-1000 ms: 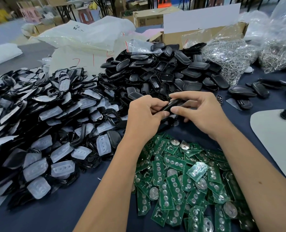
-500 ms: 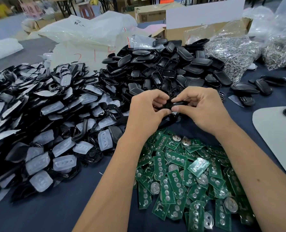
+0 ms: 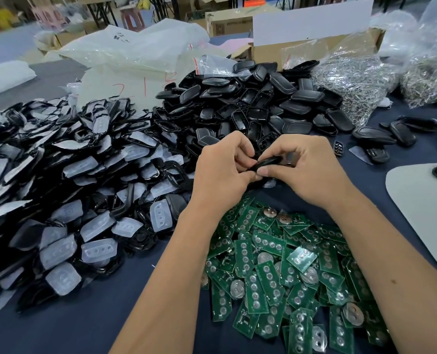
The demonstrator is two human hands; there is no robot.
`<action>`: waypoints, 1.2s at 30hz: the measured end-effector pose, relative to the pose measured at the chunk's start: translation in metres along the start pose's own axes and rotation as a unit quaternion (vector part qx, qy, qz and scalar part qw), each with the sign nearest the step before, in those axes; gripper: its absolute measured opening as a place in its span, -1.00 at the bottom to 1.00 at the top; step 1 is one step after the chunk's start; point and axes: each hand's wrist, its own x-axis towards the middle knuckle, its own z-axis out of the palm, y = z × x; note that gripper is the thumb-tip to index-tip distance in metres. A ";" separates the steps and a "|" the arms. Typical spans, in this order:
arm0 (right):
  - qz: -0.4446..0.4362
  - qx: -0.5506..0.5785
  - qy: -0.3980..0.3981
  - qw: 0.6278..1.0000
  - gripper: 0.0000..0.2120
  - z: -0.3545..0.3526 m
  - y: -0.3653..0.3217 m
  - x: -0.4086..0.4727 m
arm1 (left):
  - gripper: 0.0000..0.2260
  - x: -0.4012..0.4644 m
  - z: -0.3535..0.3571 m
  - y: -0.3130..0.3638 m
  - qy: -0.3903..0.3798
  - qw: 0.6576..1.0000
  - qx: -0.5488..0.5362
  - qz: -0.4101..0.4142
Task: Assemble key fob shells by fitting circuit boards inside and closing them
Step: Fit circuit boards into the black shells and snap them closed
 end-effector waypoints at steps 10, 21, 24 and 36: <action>0.003 0.006 0.052 0.999 -0.65 0.003 0.002 0.000 | -0.63 0.003 0.000 0.001 0.044 0.997 -0.060 -0.031; 0.076 0.182 0.038 0.980 -0.95 0.006 0.006 0.000 | -0.67 0.001 -0.004 0.005 -0.040 0.920 -0.350 -0.174; 0.063 0.195 0.013 0.979 -0.91 0.004 0.003 -0.001 | -0.66 0.002 -0.005 0.004 -0.067 0.918 -0.357 -0.158; 0.012 0.164 0.004 0.986 -0.96 0.004 -0.008 -0.002 | -0.66 0.000 -0.006 0.002 -0.076 0.918 -0.361 -0.142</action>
